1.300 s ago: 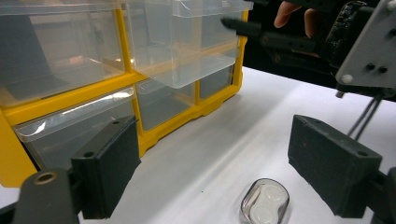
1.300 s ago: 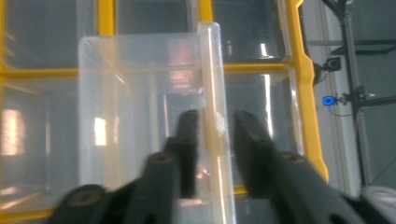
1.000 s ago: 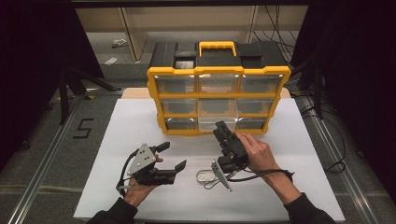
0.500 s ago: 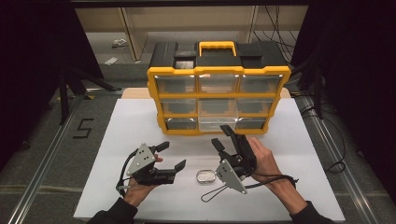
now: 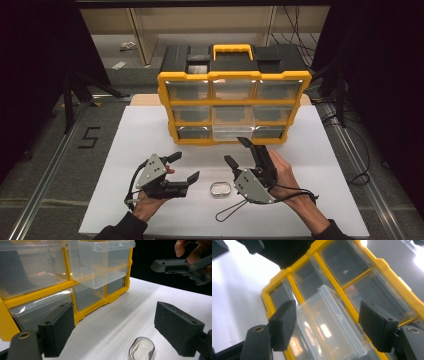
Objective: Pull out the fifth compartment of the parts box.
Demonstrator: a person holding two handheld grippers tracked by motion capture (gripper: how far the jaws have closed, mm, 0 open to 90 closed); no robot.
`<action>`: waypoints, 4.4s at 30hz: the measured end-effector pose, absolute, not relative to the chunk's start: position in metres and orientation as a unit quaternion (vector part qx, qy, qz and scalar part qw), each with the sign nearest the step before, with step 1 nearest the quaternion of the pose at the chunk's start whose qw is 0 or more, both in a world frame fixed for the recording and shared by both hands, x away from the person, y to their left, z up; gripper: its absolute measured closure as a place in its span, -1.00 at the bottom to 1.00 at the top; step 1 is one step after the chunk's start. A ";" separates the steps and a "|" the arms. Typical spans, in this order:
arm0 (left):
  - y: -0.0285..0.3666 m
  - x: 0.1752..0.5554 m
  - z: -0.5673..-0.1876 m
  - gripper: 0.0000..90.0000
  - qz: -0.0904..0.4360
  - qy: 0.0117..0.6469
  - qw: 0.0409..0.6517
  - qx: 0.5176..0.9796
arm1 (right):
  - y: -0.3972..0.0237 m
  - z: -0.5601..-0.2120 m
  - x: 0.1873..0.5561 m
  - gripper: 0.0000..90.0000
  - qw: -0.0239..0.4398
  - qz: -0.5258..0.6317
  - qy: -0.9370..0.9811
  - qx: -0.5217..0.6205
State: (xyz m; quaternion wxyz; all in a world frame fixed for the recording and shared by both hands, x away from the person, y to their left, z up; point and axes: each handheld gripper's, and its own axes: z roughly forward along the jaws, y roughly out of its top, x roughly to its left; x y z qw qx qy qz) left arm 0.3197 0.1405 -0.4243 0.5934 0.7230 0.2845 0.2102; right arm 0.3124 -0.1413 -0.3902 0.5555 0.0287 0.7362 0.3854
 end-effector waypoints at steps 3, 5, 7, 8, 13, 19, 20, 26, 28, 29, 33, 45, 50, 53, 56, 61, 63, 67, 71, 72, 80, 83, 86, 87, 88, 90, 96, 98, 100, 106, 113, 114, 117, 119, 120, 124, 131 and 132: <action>0.140 0.320 -0.424 -0.64 0.210 0.285 0.593 0.723 | -0.142 -0.389 0.312 -0.33 0.532 0.404 0.743 0.044; 0.140 0.319 -0.424 -0.64 0.210 0.284 0.593 0.723 | -0.142 -0.388 0.311 -0.34 0.516 0.412 0.749 0.047; 0.140 0.319 -0.424 -0.64 0.209 0.285 0.594 0.722 | -0.143 -0.388 0.311 -0.35 0.504 0.420 0.753 0.051; 0.140 0.319 -0.424 -0.64 0.209 0.285 0.595 0.722 | -0.144 -0.387 0.311 -0.35 0.494 0.425 0.756 0.055; 0.140 0.319 -0.424 -0.64 0.209 0.285 0.595 0.722 | -0.148 -0.385 0.312 -0.37 0.460 0.446 0.764 0.071; 0.140 0.319 -0.424 -0.64 0.209 0.284 0.595 0.722 | -0.150 -0.388 0.314 -0.38 0.427 0.455 0.778 0.078; 0.140 0.319 -0.424 -0.64 0.209 0.283 0.595 0.722 | -0.150 -0.389 0.314 -0.39 0.419 0.457 0.781 0.078; 0.140 0.319 -0.423 -0.64 0.211 0.281 0.596 0.722 | -0.150 -0.392 0.317 -0.40 0.378 0.465 0.795 0.091; 0.140 0.319 -0.423 -0.64 0.210 0.283 0.597 0.721 | -0.150 -0.393 0.319 -0.40 0.367 0.468 0.798 0.098; 0.140 0.318 -0.423 -0.64 0.210 0.281 0.597 0.722 | -0.151 -0.393 0.319 -0.40 0.363 0.469 0.799 0.100; 0.140 0.319 -0.423 -0.64 0.210 0.281 0.597 0.721 | -0.153 -0.393 0.322 -0.40 0.351 0.475 0.799 0.111; 0.140 0.318 -0.423 -0.64 0.212 0.280 0.596 0.722 | -0.161 -0.391 0.330 -0.40 0.288 0.495 0.806 0.148; 0.140 0.318 -0.423 -0.64 0.212 0.280 0.595 0.723 | -0.163 -0.391 0.334 -0.40 0.255 0.506 0.808 0.164; 0.140 0.318 -0.423 -0.64 0.212 0.281 0.595 0.723 | -0.163 -0.391 0.334 -0.39 0.252 0.501 0.812 0.165; 0.140 0.318 -0.423 -0.64 0.213 0.281 0.595 0.722 | -0.162 -0.392 0.334 -0.39 0.244 0.498 0.816 0.165; 0.140 0.318 -0.423 -0.64 0.213 0.281 0.595 0.723 | -0.161 -0.392 0.335 -0.39 0.229 0.498 0.820 0.166; 0.140 0.318 -0.423 -0.64 0.213 0.281 0.594 0.723 | -0.160 -0.393 0.335 -0.39 0.222 0.499 0.821 0.166; 0.140 0.318 -0.423 -0.64 0.213 0.281 0.595 0.723 | -0.160 -0.393 0.336 -0.40 0.211 0.497 0.825 0.167; 0.140 0.318 -0.423 -0.64 0.213 0.281 0.594 0.723 | -0.159 -0.394 0.336 -0.40 0.199 0.495 0.829 0.168; 0.140 0.318 -0.423 -0.64 0.213 0.281 0.595 0.723 | -0.159 -0.394 0.336 -0.40 0.198 0.495 0.830 0.167; 0.140 0.318 -0.424 -0.64 0.213 0.281 0.594 0.724 | -0.157 -0.397 0.338 -0.40 0.180 0.481 0.841 0.169; 0.140 0.319 -0.424 -0.64 0.213 0.280 0.593 0.724 | -0.155 -0.398 0.338 -0.40 0.177 0.473 0.846 0.171; 0.140 0.319 -0.424 -0.64 0.213 0.281 0.593 0.724 | -0.153 -0.400 0.339 -0.41 0.171 0.465 0.852 0.172; 0.140 0.319 -0.424 -0.64 0.213 0.280 0.593 0.724 | -0.153 -0.401 0.339 -0.41 0.168 0.464 0.853 0.172; 0.140 0.319 -0.424 -0.64 0.213 0.281 0.593 0.724 | -0.152 -0.401 0.339 -0.42 0.167 0.462 0.854 0.173; 0.140 0.319 -0.424 -0.64 0.213 0.280 0.593 0.724 | -0.151 -0.402 0.339 -0.42 0.163 0.458 0.856 0.173; 0.140 0.319 -0.424 -0.64 0.213 0.282 0.593 0.724 | -0.148 -0.405 0.340 -0.45 0.146 0.446 0.866 0.173; 0.140 0.319 -0.424 -0.64 0.214 0.281 0.593 0.724 | -0.147 -0.407 0.341 -0.46 0.143 0.443 0.868 0.172; 0.140 0.319 -0.424 -0.64 0.213 0.280 0.593 0.724 | -0.146 -0.409 0.341 -0.47 0.137 0.438 0.872 0.171; 0.140 0.319 -0.424 -0.64 0.214 0.280 0.593 0.724 | -0.143 -0.414 0.344 -0.51 0.125 0.426 0.881 0.166; 0.139 0.319 -0.424 -0.64 0.214 0.280 0.593 0.724 | -0.138 -0.421 0.346 -0.53 0.110 0.411 0.891 0.158; 0.139 0.319 -0.424 -0.64 0.214 0.280 0.593 0.724 | -0.137 -0.422 0.346 -0.53 0.108 0.409 0.892 0.157; 0.139 0.319 -0.424 -0.64 0.213 0.281 0.593 0.724 | -0.135 -0.426 0.347 -0.52 0.101 0.402 0.898 0.151; 0.139 0.319 -0.424 -0.64 0.213 0.283 0.593 0.723 | -0.134 -0.428 0.347 -0.52 0.097 0.398 0.900 0.147; 0.139 0.319 -0.424 -0.64 0.213 0.284 0.593 0.723 | -0.133 -0.429 0.347 -0.52 0.096 0.395 0.902 0.145; 0.139 0.319 -0.424 -0.64 0.212 0.285 0.594 0.722 | -0.132 -0.432 0.348 -0.51 0.091 0.390 0.905 0.143; 0.140 0.319 -0.424 -0.64 0.213 0.286 0.593 0.722 | -0.132 -0.437 0.349 -0.51 0.089 0.383 0.909 0.142; 0.140 0.319 -0.424 -0.64 0.213 0.286 0.593 0.722 | -0.132 -0.438 0.349 -0.51 0.089 0.381 0.909 0.143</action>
